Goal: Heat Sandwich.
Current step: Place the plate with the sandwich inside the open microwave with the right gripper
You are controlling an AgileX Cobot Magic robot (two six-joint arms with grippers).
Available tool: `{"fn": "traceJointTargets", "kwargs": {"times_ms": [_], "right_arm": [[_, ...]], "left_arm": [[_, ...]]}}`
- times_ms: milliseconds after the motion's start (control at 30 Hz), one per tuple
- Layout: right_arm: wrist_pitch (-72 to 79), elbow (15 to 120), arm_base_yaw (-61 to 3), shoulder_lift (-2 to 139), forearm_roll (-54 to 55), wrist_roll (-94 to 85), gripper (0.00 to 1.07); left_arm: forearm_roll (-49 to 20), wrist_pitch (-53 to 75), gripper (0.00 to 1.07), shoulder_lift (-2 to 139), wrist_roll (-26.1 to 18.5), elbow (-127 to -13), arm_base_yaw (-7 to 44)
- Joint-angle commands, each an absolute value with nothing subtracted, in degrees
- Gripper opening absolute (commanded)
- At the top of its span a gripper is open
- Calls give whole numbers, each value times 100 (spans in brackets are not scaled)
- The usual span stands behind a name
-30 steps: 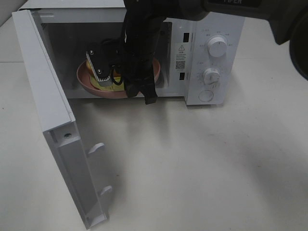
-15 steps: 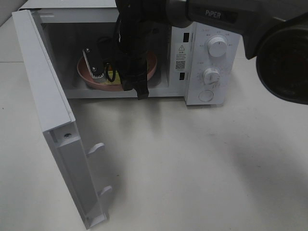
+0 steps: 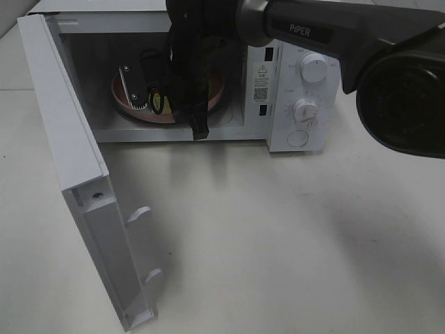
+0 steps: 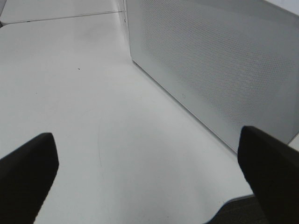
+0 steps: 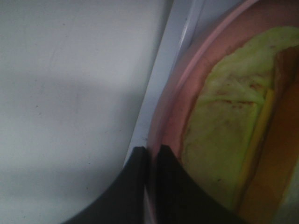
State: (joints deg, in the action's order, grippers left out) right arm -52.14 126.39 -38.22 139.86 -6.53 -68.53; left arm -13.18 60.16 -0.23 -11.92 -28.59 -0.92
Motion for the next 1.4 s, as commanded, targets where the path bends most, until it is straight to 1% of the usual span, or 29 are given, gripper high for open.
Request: {"fn": "traceJointTargets", "kwargs": {"times_ms": [33, 500, 567, 633, 667, 733, 767, 800, 867, 900, 933, 1000, 1033, 1067, 1167, 1300, 1400], "right_arm": [[-5031, 12708, -3764, 13946, -728, -6807, 3], [-4945, 12708, -3747, 14083, -728, -6578, 6], [-4899, 12708, -3747, 14083, -728, -6480, 7], [-4727, 12708, -3747, 14083, -756, -6176, 13], [-4727, 12708, -3747, 14083, -756, -6176, 13], [-4629, 12708, -3747, 14083, -859, -5970, 21], [-4601, 12708, -3747, 14083, -940, -5821, 31], [-4601, 12708, -3747, 14083, -940, -5821, 31], [-4601, 12708, -3747, 14083, -980, -5689, 44], [-4595, 12708, -3747, 14083, -980, -5604, 58], [-4595, 12708, -3747, 14083, -980, -5604, 58], [-4566, 12708, -3747, 14083, -968, -5512, 71], [-4566, 12708, -3747, 14083, -963, -5397, 81], [-4566, 12708, -3747, 14083, -963, -5311, 84], [-4566, 12708, -3747, 14083, -963, -5168, 86], [-4566, 12708, -3747, 14083, -963, -5059, 82], [-4544, 12702, -3747, 14083, -963, -5059, 76]], "left_arm": [[-1341, 5976, 100, -183, -1163, -2830, -92], [-1341, 5976, 100, -183, -1163, -2830, -92], [-1341, 5976, 100, -183, -1163, -2830, -92], [-1341, 5976, 100, -183, -1163, -2830, -92], [-1341, 5976, 100, -183, -1163, -2830, -92], [-1341, 5976, 100, -183, -1163, -2830, -92], [-1341, 5976, 100, -183, -1163, -2830, -92], [-1341, 5976, 100, -183, -1163, -2830, -92], [-1341, 5976, 100, -183, -1163, -2830, -92], [-1341, 5976, 100, -183, -1163, -2830, -92], [-1341, 5976, 100, -183, -1163, -2830, -92], [-1341, 5976, 100, -183, -1163, -2830, -92], [-1341, 5976, 100, -183, -1163, -2830, -92], [-1341, 5976, 100, -183, -1163, -2830, -92], [-1341, 5976, 100, -183, -1163, -2830, -92], [-1341, 5976, 100, -183, -1163, -2830, -92], [-1341, 5976, 100, -183, -1163, -2830, -92]]}}
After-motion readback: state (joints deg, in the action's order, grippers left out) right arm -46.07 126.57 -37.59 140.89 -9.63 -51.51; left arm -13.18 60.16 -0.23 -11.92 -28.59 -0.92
